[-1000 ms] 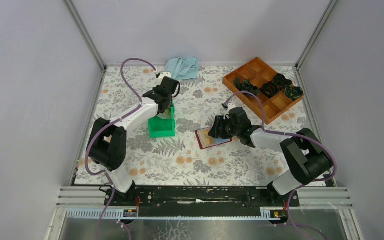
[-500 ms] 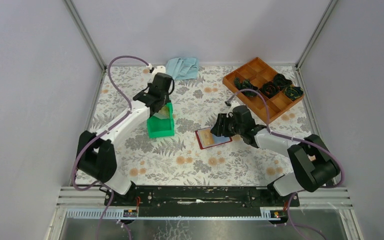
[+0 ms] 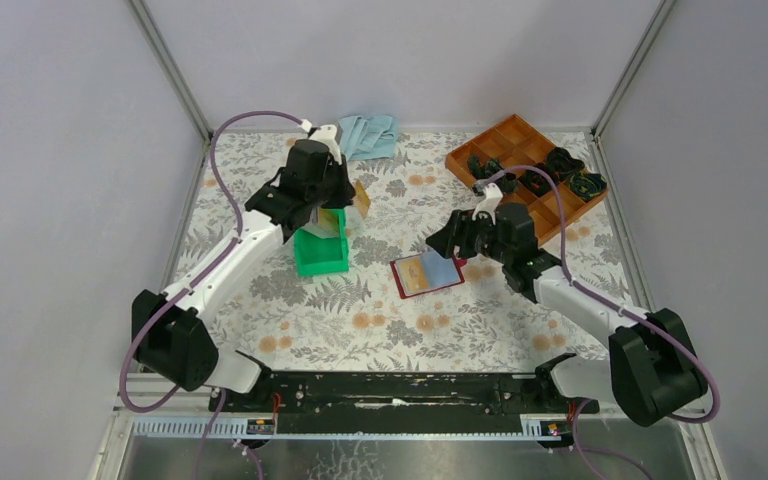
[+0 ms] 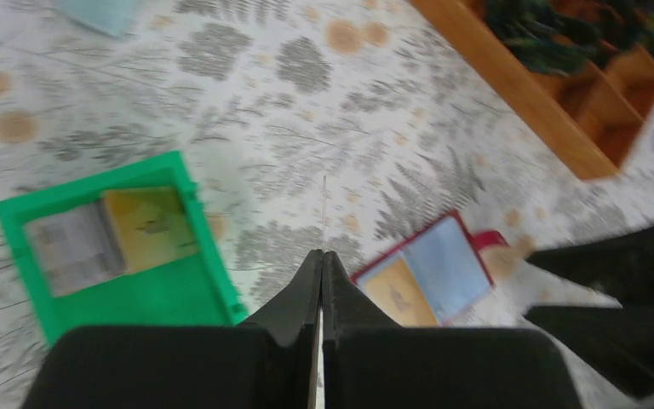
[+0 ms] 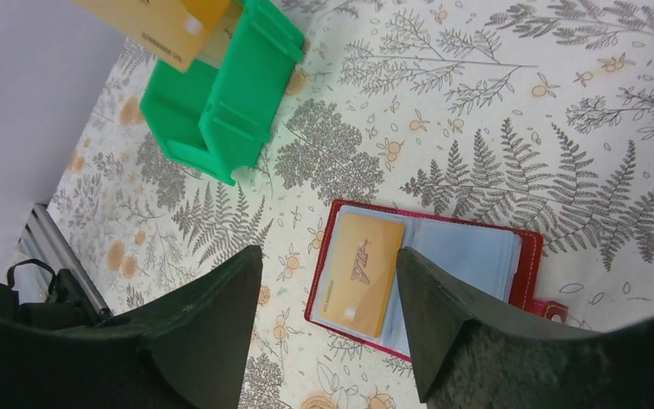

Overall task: Put the credit cards into the card holder
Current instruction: Pick up the credit card from the storage box.

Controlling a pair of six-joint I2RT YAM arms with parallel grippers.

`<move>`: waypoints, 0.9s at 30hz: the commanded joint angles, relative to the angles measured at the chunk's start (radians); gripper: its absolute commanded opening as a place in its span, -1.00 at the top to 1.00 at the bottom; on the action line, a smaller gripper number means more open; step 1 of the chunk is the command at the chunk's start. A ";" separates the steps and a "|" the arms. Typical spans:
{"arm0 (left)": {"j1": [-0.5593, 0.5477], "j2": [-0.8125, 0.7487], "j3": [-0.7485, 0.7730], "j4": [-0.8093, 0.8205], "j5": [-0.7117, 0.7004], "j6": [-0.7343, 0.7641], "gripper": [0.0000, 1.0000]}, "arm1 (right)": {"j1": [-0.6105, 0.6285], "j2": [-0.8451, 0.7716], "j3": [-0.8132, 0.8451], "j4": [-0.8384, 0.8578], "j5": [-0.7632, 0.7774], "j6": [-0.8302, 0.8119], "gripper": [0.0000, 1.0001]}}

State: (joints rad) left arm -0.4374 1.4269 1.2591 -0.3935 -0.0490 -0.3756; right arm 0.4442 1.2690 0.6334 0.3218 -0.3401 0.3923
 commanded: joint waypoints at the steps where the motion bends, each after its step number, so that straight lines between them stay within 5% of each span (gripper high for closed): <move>1: 0.007 0.007 -0.003 0.076 0.346 0.015 1.00 | -0.043 -0.054 -0.040 0.130 -0.138 0.003 -0.38; 13: 0.019 0.051 -0.049 0.147 0.885 0.029 1.00 | -0.074 -0.118 -0.103 0.303 -0.384 0.043 -0.51; 27: 0.018 0.059 -0.116 0.304 1.118 -0.024 1.00 | -0.101 -0.066 -0.149 0.564 -0.572 0.211 -0.47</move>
State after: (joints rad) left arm -0.4244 1.4769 1.1549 -0.1814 0.9771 -0.3824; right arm 0.3508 1.1843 0.4919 0.7223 -0.8227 0.5205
